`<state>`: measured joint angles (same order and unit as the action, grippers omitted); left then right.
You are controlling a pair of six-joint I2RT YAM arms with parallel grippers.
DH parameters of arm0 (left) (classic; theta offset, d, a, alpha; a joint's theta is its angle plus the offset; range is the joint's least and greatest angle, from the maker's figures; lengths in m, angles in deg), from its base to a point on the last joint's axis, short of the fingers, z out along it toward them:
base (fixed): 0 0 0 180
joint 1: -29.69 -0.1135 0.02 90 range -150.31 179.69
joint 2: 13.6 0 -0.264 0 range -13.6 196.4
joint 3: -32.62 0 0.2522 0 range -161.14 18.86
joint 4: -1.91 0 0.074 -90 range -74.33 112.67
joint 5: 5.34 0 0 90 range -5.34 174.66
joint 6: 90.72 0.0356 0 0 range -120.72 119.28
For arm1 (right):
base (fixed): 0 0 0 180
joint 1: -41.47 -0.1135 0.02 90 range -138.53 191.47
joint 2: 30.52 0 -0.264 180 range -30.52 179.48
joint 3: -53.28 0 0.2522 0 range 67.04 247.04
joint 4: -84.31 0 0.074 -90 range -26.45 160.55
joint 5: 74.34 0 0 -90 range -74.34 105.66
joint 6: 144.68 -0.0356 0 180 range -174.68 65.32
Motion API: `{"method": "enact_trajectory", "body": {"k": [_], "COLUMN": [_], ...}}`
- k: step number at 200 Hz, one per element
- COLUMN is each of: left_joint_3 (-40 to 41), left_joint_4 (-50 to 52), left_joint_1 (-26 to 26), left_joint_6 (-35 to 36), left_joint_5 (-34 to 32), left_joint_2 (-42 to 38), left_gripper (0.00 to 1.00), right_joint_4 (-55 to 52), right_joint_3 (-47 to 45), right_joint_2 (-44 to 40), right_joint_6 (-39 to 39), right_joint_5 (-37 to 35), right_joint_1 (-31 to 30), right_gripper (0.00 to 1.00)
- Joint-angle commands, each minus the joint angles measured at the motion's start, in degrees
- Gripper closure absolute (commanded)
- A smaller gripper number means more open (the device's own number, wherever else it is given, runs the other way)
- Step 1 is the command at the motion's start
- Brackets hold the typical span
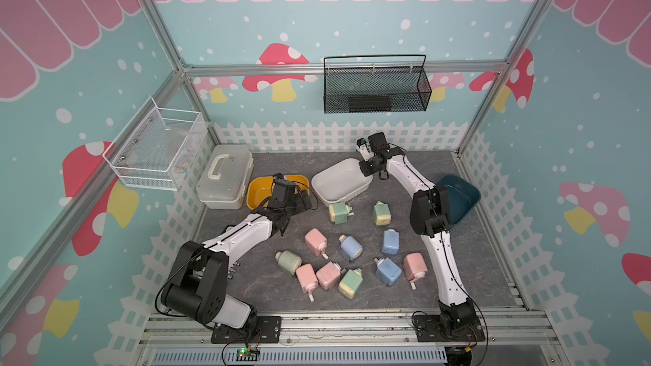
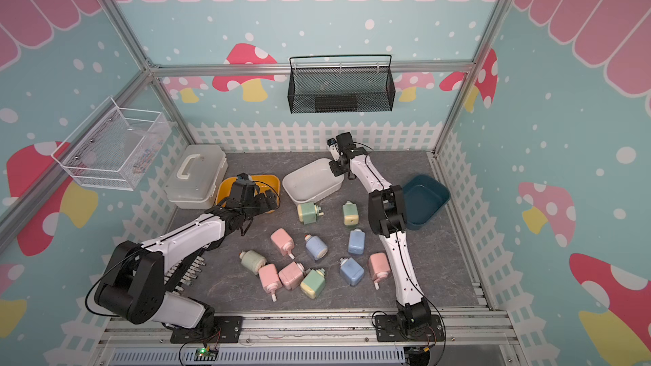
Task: Place the pencil sharpeners by color into the storage box
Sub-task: Move the storage box to the center of the board.
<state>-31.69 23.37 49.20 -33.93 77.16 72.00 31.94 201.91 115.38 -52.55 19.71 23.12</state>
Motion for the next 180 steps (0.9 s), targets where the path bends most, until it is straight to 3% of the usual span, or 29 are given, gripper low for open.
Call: {"method": "enact_trajectory", "body": {"k": [1,56,85,145,180], "left_joint_3": [-1.42,-3.03,-4.81,-10.54,-13.73], "left_joint_4": [0.6,1.28,1.28,2.28,3.8], "left_joint_1": [-0.6,-0.93,-1.05,-1.09,-1.14], "left_joint_6": [0.35,0.15,0.7,1.15,1.47], "left_joint_5": [0.88,1.56,3.26,5.92,7.21], "left_joint_2": [0.87,2.3,3.91,9.94,13.13], "left_gripper": [0.01,0.01,0.01,0.01,0.01], "right_joint_4": [-1.94,-0.91,-0.37,9.64,14.06], "right_joint_3": [1.21,-2.82,-5.82,-25.63,-32.48], "right_joint_2": [0.19,-3.36,-5.87,-16.98,-19.36], "right_joint_6": [-0.15,-1.91,-5.65,-15.4,-20.82], "right_joint_5": [-0.22,-0.07,0.67,6.43,5.75], "right_joint_1": [0.06,0.02,0.05,-0.09,-0.17], "right_gripper": [0.89,1.0,1.0,1.0,1.0]}}
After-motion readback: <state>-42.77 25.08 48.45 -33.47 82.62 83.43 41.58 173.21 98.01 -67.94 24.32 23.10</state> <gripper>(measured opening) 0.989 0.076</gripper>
